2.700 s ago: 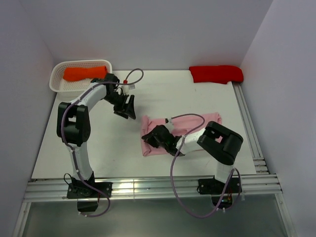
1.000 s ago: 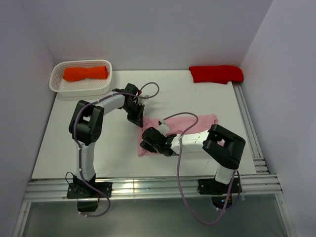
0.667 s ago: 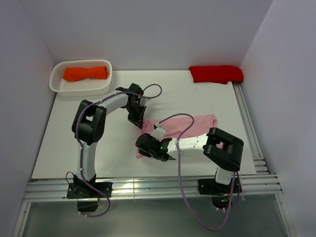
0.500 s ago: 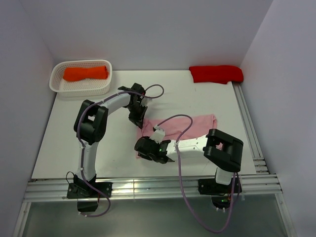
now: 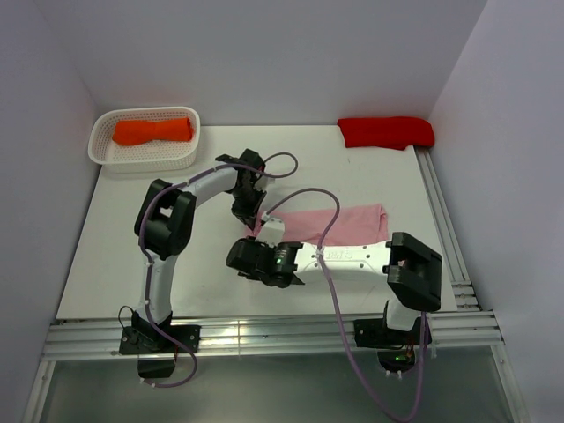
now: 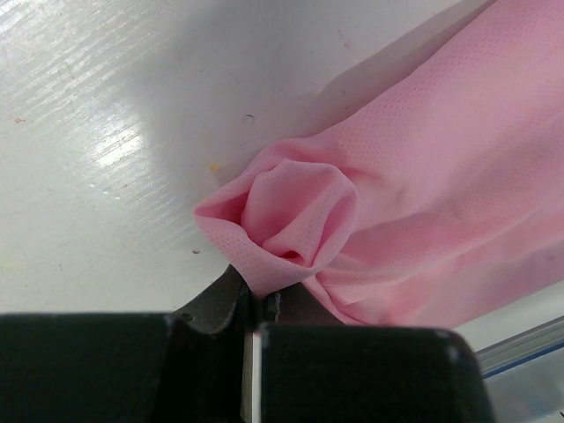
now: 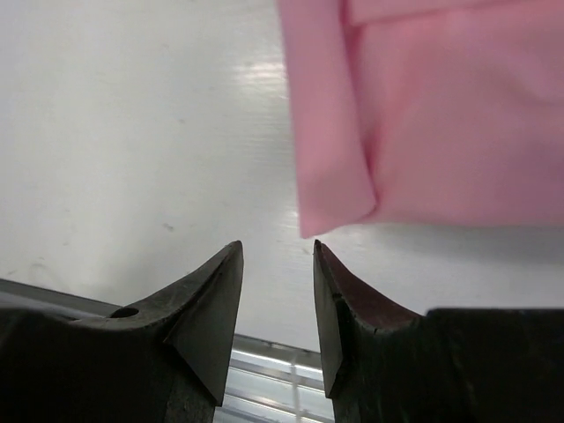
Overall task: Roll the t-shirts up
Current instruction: Roll the tshirt
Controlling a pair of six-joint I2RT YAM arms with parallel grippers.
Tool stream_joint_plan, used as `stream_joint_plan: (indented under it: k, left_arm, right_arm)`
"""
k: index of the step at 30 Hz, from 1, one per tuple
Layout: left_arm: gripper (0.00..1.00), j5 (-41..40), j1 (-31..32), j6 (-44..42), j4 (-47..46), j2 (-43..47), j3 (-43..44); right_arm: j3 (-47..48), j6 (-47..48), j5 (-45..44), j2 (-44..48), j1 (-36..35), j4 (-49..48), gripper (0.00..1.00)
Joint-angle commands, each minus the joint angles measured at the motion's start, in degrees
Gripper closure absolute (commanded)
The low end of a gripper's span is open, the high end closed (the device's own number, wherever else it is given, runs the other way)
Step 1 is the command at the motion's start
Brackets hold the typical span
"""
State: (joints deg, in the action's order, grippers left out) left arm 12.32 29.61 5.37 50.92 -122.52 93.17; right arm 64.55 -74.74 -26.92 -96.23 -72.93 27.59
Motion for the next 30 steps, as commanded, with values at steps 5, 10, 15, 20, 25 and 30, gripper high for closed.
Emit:
stream_joint_plan:
  k: [5,10,15,20,25,30]
  left_arm:
    - [1.00,-6.8,0.1,-1.9,-1.9,-2.7,-0.1]
    - [1.00,-7.2,0.4,-2.0,-1.4,-2.5,-0.1]
    - [1.00,-7.3,0.4,-2.1,-1.3,-2.5,0.0]
    - [1.00,-7.1,0.5,-1.9,-1.1,-2.8,0.3]
    - [1.00,-7.2,0.7,-1.8,-0.9,-2.9,0.5]
    - [1.00,-7.1,0.9,-1.7,-0.8,-3.3,0.5]
  right_arm:
    - [13.1,8.1,-8.8,-4.8,0.8,7.5,0.54]
    - [21.9,13.8,-15.9,-14.6,3.0,9.0,0.55]
    - [30.3,15.9,-21.0,-23.1,3.9,14.3,0.55]
    - [36.8,18.1,-25.4,-28.1,4.1,17.3,0.55]
    - [41.1,18.1,-25.6,-32.6,4.5,21.2,0.55]
    - [41.7,18.4,-24.7,-34.6,4.5,22.0,0.55]
